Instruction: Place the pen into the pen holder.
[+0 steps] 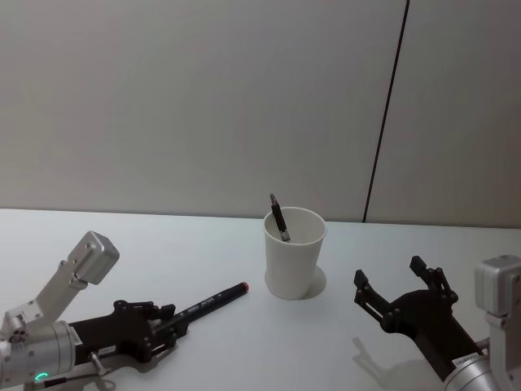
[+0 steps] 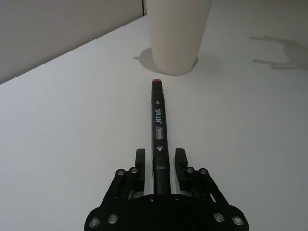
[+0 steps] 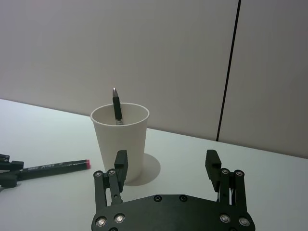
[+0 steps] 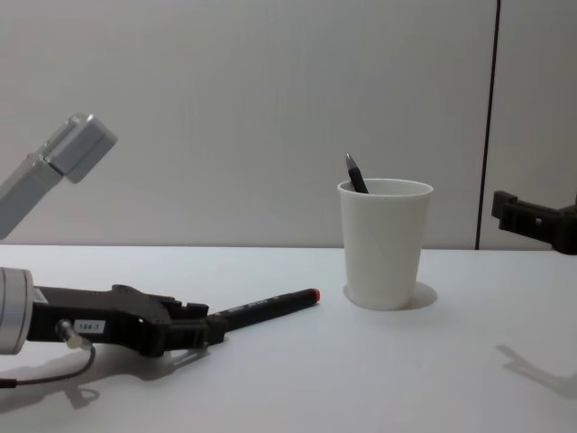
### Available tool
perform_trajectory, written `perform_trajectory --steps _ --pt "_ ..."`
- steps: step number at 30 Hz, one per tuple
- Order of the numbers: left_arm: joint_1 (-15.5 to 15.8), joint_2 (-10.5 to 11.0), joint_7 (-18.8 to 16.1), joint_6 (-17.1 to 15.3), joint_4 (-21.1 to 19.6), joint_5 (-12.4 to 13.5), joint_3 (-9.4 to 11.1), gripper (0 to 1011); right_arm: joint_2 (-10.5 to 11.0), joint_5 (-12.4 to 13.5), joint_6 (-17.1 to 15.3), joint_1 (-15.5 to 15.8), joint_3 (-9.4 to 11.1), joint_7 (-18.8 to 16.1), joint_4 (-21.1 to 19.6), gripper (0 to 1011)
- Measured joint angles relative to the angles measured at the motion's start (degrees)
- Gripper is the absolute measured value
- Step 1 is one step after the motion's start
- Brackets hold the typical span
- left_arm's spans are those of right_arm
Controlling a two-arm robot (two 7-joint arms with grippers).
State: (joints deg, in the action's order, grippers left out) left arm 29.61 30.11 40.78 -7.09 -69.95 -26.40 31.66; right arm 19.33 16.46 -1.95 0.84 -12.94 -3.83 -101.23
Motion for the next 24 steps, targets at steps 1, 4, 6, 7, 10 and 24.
perform_trajectory --steps 1,4,6,7,10,24 --pt "0.0 0.0 0.0 0.1 0.0 -0.1 0.0 394 0.0 0.0 0.0 0.0 0.0 0.0 0.0 1001" --pt "-0.1 0.0 0.1 0.3 -0.1 -0.3 -0.1 300 0.0 0.0 0.0 0.0 0.0 0.0 0.0 1001" --pt "-0.2 0.0 0.2 0.4 -0.2 -0.4 -0.1 217 0.0 0.0 0.0 0.0 0.0 0.0 0.0 1001" --pt "-0.2 0.0 0.2 0.5 -0.3 -0.5 -0.1 202 0.0 0.0 0.0 0.0 0.0 0.0 0.0 1001" --pt "-0.3 0.1 0.3 0.6 -0.3 -0.6 -0.1 190 0.0 0.0 0.0 0.0 0.0 0.0 0.0 1001" --pt "-1.1 0.1 -1.0 1.7 -1.0 -0.9 -0.7 190 0.0 0.0 0.0 0.0 0.0 0.0 0.0 1001"
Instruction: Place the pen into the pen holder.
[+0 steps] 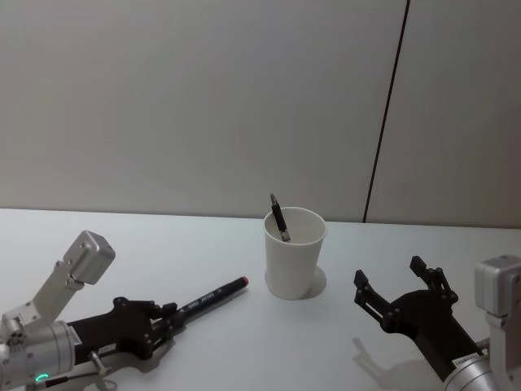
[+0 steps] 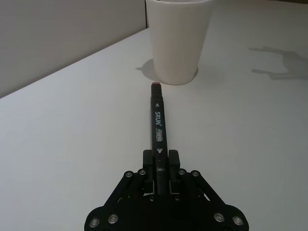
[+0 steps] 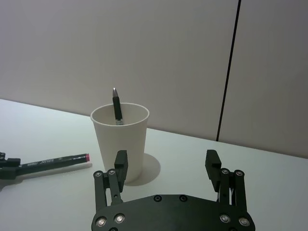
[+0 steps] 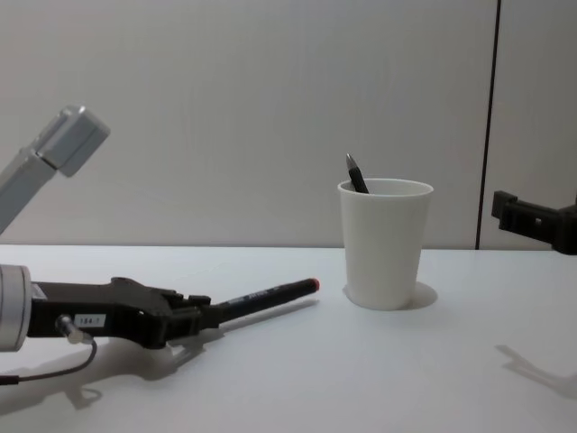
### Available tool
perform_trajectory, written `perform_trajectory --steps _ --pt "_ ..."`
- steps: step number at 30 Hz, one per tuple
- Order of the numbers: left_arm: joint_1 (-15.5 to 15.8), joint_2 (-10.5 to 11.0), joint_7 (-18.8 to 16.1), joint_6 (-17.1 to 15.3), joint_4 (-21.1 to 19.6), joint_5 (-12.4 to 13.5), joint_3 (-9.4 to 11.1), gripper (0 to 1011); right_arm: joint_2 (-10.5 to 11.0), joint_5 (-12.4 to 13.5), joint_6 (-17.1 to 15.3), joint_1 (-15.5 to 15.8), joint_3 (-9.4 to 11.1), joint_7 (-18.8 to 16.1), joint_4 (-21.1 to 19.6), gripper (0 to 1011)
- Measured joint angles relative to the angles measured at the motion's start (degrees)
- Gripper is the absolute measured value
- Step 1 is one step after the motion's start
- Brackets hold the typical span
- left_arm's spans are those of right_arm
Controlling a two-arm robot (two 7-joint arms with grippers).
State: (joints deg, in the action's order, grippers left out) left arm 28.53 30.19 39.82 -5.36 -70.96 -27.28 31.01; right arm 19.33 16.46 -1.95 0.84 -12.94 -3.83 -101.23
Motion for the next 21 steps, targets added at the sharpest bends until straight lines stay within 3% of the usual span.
perform_trajectory --steps 7,21 --pt "-1.9 -0.2 -3.1 2.7 -1.6 0.1 -1.6 190 0.0 0.0 0.0 0.0 0.0 0.0 0.0 1001" --pt "-7.2 -0.6 -10.2 11.3 -7.3 1.2 -6.0 190 0.0 0.0 0.0 0.0 0.0 0.0 0.0 1001"
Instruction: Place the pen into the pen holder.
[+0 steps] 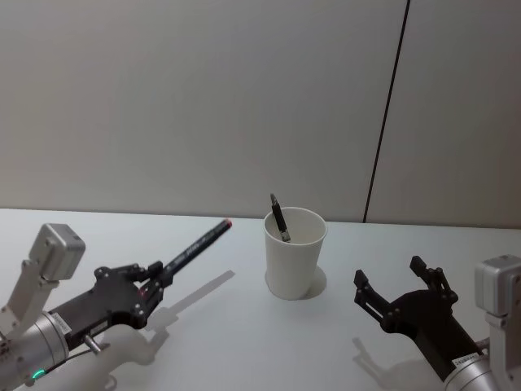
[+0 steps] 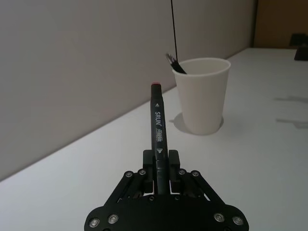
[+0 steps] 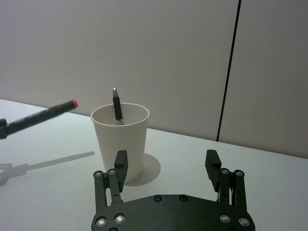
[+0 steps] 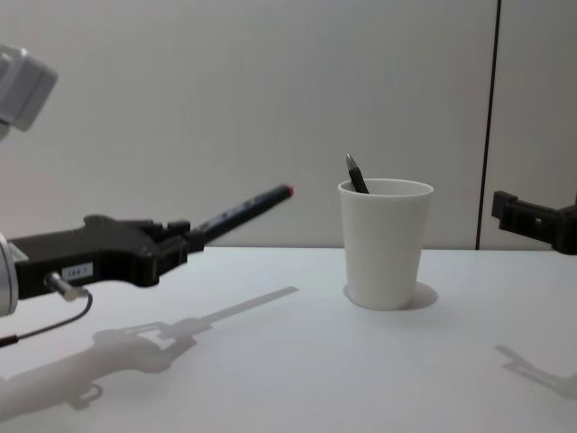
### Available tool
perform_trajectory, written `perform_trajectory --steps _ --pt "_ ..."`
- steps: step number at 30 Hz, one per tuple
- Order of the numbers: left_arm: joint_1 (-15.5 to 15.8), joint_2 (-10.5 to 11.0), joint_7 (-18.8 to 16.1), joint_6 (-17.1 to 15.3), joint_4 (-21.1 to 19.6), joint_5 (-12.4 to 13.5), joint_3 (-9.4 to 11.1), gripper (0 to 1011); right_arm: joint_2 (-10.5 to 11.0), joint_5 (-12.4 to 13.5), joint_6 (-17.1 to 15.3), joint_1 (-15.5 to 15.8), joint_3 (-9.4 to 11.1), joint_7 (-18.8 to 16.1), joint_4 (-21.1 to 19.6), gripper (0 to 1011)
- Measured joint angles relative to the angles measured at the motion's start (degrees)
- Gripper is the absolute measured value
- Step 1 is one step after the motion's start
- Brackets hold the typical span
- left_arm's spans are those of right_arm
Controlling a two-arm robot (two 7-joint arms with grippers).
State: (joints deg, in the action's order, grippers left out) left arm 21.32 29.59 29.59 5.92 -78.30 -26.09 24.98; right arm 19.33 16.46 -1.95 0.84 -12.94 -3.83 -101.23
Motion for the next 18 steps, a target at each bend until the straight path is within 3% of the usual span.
perform_trajectory --steps 7,18 --pt "-1.3 -0.7 -0.7 4.5 -2.2 -0.2 -1.4 190 0.0 0.0 0.0 0.0 0.0 0.0 0.0 1001" --pt "-0.1 -3.0 3.8 9.6 -2.8 -2.8 -1.6 190 0.0 0.0 0.0 0.0 0.0 0.0 0.0 1001"
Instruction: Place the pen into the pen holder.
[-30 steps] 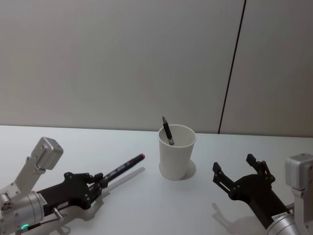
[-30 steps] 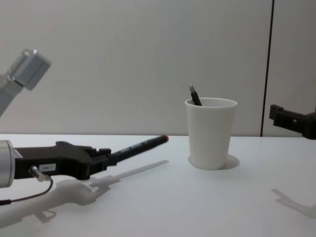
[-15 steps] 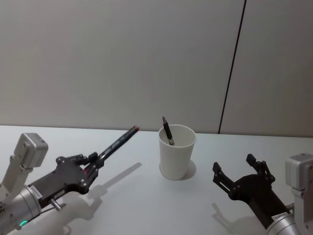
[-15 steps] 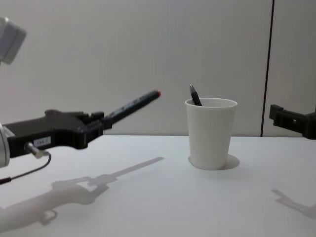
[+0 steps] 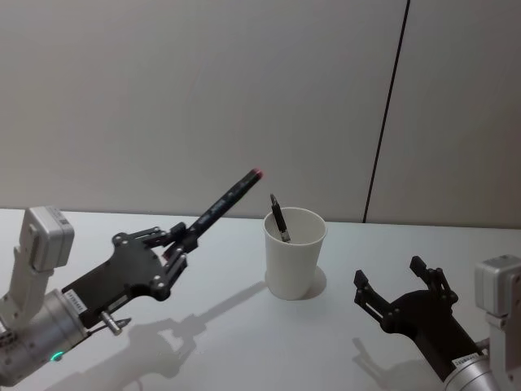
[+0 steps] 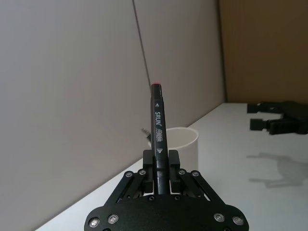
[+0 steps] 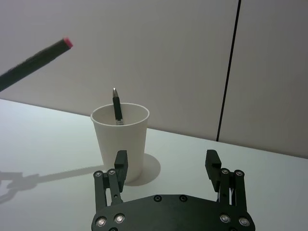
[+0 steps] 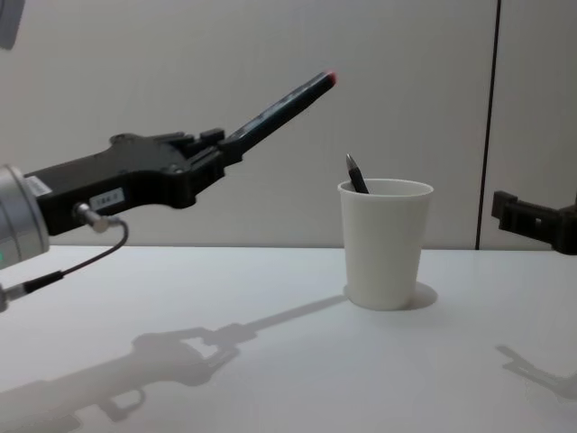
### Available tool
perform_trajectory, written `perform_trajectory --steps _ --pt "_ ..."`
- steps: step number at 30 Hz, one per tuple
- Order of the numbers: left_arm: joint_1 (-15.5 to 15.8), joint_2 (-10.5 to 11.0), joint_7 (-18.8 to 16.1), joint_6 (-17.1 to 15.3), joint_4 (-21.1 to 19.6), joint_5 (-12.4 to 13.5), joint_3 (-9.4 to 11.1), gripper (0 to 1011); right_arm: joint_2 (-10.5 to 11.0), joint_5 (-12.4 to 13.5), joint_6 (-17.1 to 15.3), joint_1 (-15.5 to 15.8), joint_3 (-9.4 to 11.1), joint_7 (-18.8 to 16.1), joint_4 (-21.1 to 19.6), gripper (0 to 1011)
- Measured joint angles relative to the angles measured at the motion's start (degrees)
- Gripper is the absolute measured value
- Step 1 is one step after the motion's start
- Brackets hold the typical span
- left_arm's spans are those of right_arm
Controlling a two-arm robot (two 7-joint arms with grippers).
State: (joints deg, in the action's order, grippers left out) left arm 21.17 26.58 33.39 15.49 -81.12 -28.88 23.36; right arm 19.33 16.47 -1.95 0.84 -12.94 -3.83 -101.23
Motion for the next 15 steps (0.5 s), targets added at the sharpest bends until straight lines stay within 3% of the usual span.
perform_trajectory --steps 15 --pt "4.5 -4.2 9.6 1.2 4.7 -5.0 2.7 190 0.0 0.0 0.0 0.0 0.0 0.0 0.0 1001"
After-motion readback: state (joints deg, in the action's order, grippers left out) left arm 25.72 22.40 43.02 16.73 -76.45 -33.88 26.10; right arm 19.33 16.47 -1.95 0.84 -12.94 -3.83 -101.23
